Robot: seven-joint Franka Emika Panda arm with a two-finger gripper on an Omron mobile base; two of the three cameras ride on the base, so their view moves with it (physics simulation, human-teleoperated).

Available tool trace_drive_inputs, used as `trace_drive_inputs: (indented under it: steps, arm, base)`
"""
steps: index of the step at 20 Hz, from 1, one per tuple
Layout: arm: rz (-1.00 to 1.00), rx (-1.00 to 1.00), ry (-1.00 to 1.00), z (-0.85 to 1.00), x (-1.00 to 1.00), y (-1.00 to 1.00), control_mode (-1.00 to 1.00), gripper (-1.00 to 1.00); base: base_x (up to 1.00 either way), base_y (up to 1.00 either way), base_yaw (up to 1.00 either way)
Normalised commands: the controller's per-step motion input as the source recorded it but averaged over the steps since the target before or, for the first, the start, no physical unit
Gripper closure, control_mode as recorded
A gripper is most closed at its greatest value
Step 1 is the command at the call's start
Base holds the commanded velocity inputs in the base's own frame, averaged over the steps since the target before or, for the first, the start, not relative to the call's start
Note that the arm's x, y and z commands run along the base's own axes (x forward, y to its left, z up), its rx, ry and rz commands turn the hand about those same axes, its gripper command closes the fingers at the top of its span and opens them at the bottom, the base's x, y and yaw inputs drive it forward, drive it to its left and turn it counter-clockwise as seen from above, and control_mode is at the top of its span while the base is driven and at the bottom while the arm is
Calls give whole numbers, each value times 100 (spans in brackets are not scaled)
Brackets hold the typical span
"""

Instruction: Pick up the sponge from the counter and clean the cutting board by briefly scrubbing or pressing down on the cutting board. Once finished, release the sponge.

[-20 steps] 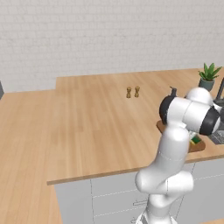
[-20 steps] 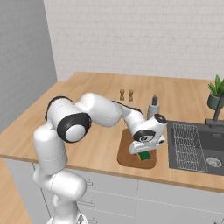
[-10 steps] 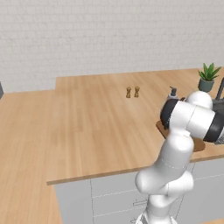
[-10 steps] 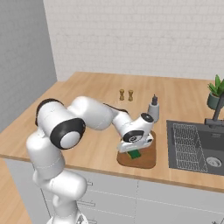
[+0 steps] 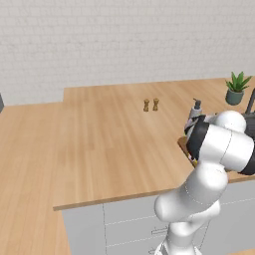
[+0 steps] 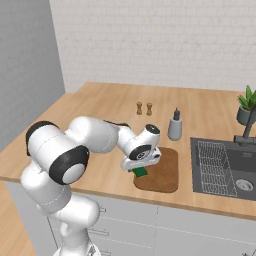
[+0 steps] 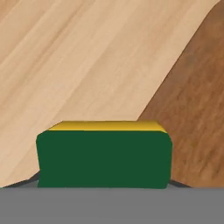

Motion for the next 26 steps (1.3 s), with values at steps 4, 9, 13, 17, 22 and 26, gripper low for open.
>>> trace_drive_inputs:
  steps: [4,9,13,17,22,26]
  arm:
    - [0,0,7,-4,3,39,-100,100]
    - [0,0,4,-5,14,34,-100,100]
    - [0,0,2,-4,32,32,-100,100]
    - [0,0,2,-14,12,22,-100,100]
    - [0,0,0,-22,12,0,-100,100]
    - [0,0,0,-25,20,0,-100,100]
  base:
    - [0,0,0]
    - [0,0,0]
    - [0,0,0]
    - [0,0,0]
    - [0,0,0]
    - [0,0,0]
